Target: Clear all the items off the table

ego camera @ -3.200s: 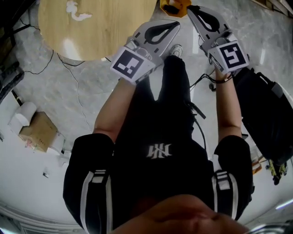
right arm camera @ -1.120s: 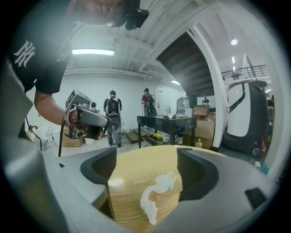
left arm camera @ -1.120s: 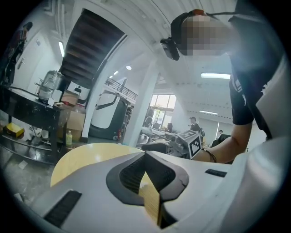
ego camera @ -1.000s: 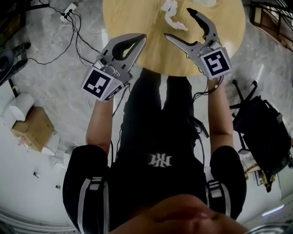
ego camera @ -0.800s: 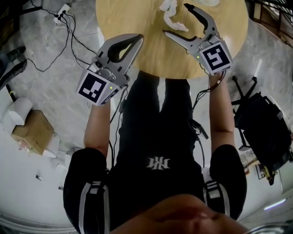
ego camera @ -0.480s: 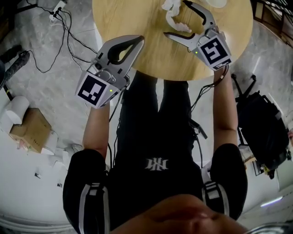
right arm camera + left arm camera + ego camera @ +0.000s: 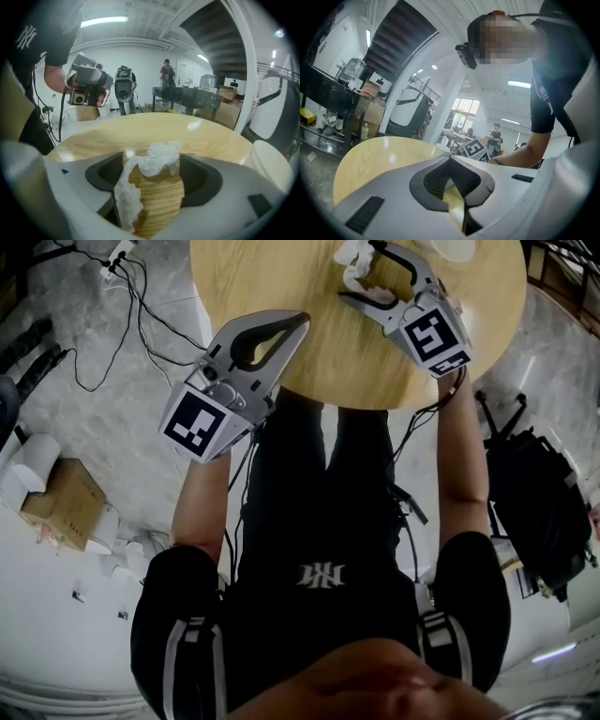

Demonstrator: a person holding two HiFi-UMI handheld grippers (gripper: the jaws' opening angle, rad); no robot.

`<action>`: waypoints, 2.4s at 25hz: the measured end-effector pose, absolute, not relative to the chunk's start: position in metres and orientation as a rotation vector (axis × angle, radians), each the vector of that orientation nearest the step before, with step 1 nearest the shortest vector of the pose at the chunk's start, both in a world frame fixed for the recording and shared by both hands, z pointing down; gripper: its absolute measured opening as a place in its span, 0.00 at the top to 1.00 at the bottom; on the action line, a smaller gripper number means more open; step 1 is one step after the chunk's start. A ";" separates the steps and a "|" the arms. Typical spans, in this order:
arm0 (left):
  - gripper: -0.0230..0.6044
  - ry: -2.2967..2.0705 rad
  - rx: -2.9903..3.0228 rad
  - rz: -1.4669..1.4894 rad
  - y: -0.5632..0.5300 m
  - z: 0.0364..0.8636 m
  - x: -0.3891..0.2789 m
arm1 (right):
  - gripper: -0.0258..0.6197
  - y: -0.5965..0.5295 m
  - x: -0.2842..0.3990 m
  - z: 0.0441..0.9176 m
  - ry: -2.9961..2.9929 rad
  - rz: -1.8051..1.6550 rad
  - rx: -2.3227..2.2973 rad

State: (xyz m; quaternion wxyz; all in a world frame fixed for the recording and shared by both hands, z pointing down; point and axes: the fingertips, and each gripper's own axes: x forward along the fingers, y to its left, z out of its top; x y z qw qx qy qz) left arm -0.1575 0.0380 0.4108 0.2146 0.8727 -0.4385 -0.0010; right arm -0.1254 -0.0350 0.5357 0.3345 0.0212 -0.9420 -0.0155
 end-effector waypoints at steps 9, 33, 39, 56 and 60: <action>0.94 -1.189 2.432 -0.003 0.046 0.407 -0.145 | 0.89 -0.043 -0.117 0.520 -2.509 -0.028 0.164; 0.94 -1.160 2.512 0.013 0.015 0.359 -0.004 | 0.92 -0.018 0.039 0.354 -2.774 -0.090 0.420; 0.94 -1.125 2.550 0.017 0.023 0.351 0.110 | 0.92 -0.022 0.164 0.339 -2.762 -0.132 0.516; 0.94 -0.874 2.551 0.097 0.007 0.483 0.351 | 0.92 -0.079 0.367 0.473 -2.737 -0.028 0.739; 0.94 -0.903 2.532 0.113 0.005 0.539 0.356 | 0.92 -0.091 0.360 0.540 -2.726 0.022 0.760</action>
